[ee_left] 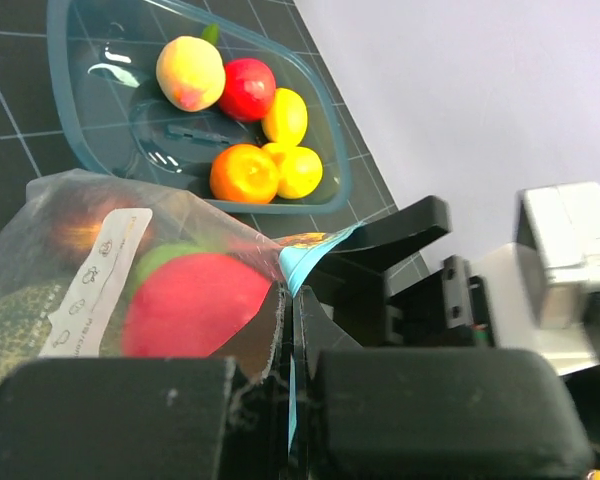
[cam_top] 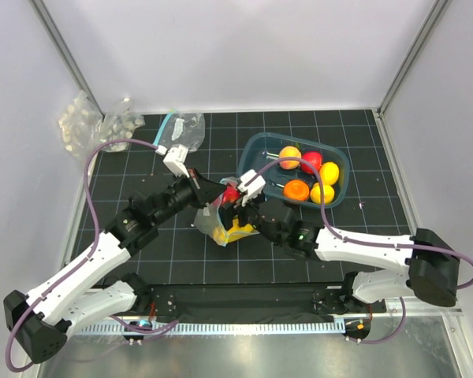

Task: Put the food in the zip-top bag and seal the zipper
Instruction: Place the fake fruit in the zipper food storage bag.

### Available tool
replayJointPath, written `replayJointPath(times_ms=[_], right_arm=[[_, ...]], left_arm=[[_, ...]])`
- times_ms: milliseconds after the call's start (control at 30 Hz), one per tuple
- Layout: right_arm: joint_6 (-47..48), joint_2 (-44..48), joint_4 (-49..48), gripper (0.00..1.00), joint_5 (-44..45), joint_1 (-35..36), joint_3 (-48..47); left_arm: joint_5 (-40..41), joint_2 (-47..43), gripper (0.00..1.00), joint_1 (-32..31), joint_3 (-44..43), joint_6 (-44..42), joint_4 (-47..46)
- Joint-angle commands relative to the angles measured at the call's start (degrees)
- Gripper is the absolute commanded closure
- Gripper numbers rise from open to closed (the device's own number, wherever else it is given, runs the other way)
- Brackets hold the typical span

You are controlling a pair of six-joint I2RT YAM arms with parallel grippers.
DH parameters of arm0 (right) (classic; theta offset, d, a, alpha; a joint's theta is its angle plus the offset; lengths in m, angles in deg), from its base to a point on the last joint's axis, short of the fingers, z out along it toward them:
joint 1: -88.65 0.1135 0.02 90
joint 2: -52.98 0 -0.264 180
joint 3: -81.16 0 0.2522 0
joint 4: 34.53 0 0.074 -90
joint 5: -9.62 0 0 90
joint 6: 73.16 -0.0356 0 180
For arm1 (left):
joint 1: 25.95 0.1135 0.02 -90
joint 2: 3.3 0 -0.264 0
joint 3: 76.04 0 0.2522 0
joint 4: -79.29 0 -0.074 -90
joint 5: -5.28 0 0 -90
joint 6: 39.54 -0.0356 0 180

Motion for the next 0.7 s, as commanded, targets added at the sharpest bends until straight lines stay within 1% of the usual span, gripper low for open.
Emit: replayJointPath(times_ms=[0, 100, 167, 200, 267, 333, 367, 400, 467, 567, 667], right_arm=[[-0.79, -4.25, -3.53, 0.55, 0.74, -0.29, -2.78], [-2.63, -7.58, -1.6, 0.55, 1.97, -1.07, -4.89], [-4.21, -9.0, -0.54, 0.55, 1.8, -2.91, -5.77], [-6.57, -9.61, 0.42, 0.55, 0.84, -3.88, -6.21], [-8.43, -11.37, 1.74, 0.51, -1.18, -5.55, -7.09], [-9.67, -11.9, 1.92, 0.38, -2.95, -6.88, -7.09], [-9.59, -11.73, 1.83, 0.23, -3.04, -6.96, -7.01], [-9.41, -11.29, 1.83, 0.19, -3.47, -6.88, -6.83], [-9.59, -9.28, 1.83, 0.13, -3.56, -6.88, -6.04], [-8.62, -6.11, 1.92, 0.11, -4.35, -6.88, -5.25], [-8.09, -4.18, 4.55, 0.08, -4.44, -6.61, -6.03]], left_arm=[[-1.98, 0.39, 1.0, 0.08, -0.26, 1.25, -6.21], [0.66, 0.57, 1.0, 0.17, -0.35, 1.42, -4.8], [1.98, 0.83, 1.0, 0.17, -0.43, 1.51, -3.41], [2.51, 0.92, 1.0, 0.17, -0.52, 1.51, -3.22], [2.51, 1.01, 1.0, 0.17, -0.61, 1.6, -3.04], [2.51, 1.1, 1.0, 0.17, -0.61, 1.6, -2.87], [2.86, 0.92, 1.0, 0.17, -0.61, 1.6, -2.78], [3.21, 0.75, 1.0, 0.26, -0.61, 1.69, -2.52], [4.7, 0.57, 1.0, 0.26, -0.78, 1.6, -1.37], [6.81, 0.48, 1.0, 0.52, -0.87, 1.86, -0.32], [8.31, 0.83, 1.0, 0.61, -1.05, 2.21, 0.65]])
